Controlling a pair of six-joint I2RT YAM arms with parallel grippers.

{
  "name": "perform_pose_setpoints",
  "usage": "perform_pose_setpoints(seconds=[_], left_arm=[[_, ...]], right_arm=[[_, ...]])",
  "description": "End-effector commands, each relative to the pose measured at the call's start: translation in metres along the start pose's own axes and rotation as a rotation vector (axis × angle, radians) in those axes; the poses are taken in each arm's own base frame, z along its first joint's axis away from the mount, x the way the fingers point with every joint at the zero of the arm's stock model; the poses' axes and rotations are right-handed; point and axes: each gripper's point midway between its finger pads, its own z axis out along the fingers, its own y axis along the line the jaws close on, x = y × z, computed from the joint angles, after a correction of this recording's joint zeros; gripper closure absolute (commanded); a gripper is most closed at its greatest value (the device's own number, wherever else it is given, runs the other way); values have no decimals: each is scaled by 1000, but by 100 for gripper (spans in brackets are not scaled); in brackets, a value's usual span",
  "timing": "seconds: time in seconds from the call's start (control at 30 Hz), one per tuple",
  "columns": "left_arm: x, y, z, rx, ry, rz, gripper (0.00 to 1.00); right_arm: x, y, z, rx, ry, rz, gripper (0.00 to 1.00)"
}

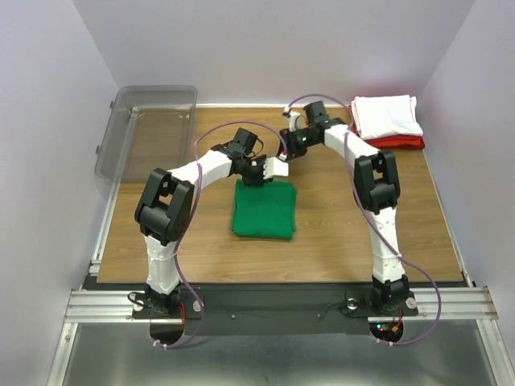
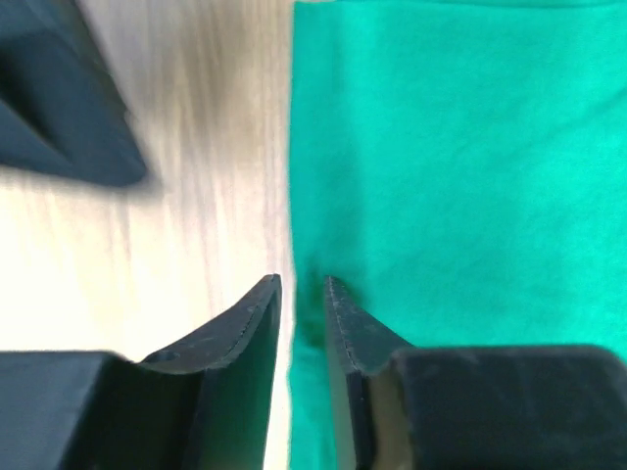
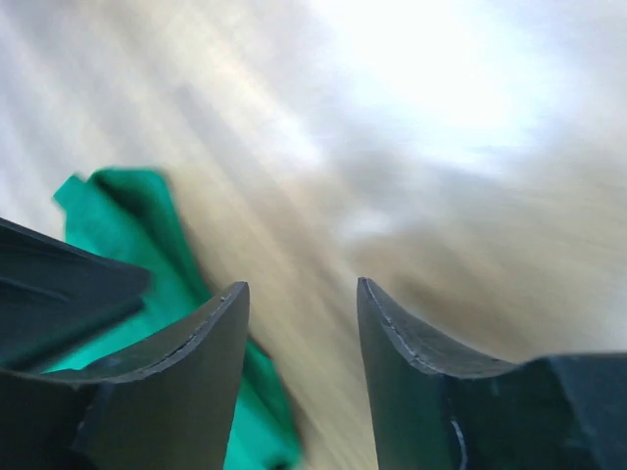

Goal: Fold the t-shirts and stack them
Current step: Fold the tshirt

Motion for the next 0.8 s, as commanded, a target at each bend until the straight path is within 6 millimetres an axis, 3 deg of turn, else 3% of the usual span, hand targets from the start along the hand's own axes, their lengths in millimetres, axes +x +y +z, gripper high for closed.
perform_pose_setpoints(seconds=[0.0, 0.07, 0.1, 0.13, 0.23, 0.3, 0.33, 0.4, 0.43, 0.5, 0.57, 0.6, 0.7, 0.77], left_arm=[[-48, 57, -53, -183, -82, -14, 60], [-70, 74, -87, -239, -151, -58, 60], [-71, 79, -101, -256, -170, -99, 59], [-79, 77, -117, -269, -207, -184, 59], [-85, 59, -131, -220, -284, -322, 60], [-87, 29, -128, -140, -344, -474, 61], [-84, 3, -121, -59, -366, -591, 61], [-84, -10, -114, -17, -415, -676, 61], [-74, -31, -104, 53, -413, -795, 62], [-68, -33, -95, 64, -442, -842, 62], [-48, -42, -81, 102, -438, -929, 63], [-44, -37, -78, 101, -453, -965, 63], [-11, -30, -54, 130, -434, -1090, 65], [0, -20, -47, 128, -436, -1118, 66]], right_arm=[[-68, -10, -82, 157, -186, -67, 46], [-78, 12, -111, 122, -232, -81, 50], [-66, 19, -111, 102, -212, -57, 56], [-67, 44, -124, 43, -229, -73, 59], [-29, 79, -117, -112, -158, 38, 64], [-13, 110, -113, -192, -119, 61, 65], [9, 124, -101, -244, -68, 88, 65], [27, 135, -90, -287, -21, 128, 65], [41, 139, -79, -312, 10, 144, 65], [54, 137, -68, -323, 38, 175, 65], [63, 122, -52, -310, 58, 209, 66], [65, 116, -47, -298, 62, 207, 66], [81, 75, -19, -203, 97, 255, 69], [84, 52, -13, -151, 94, 280, 72]])
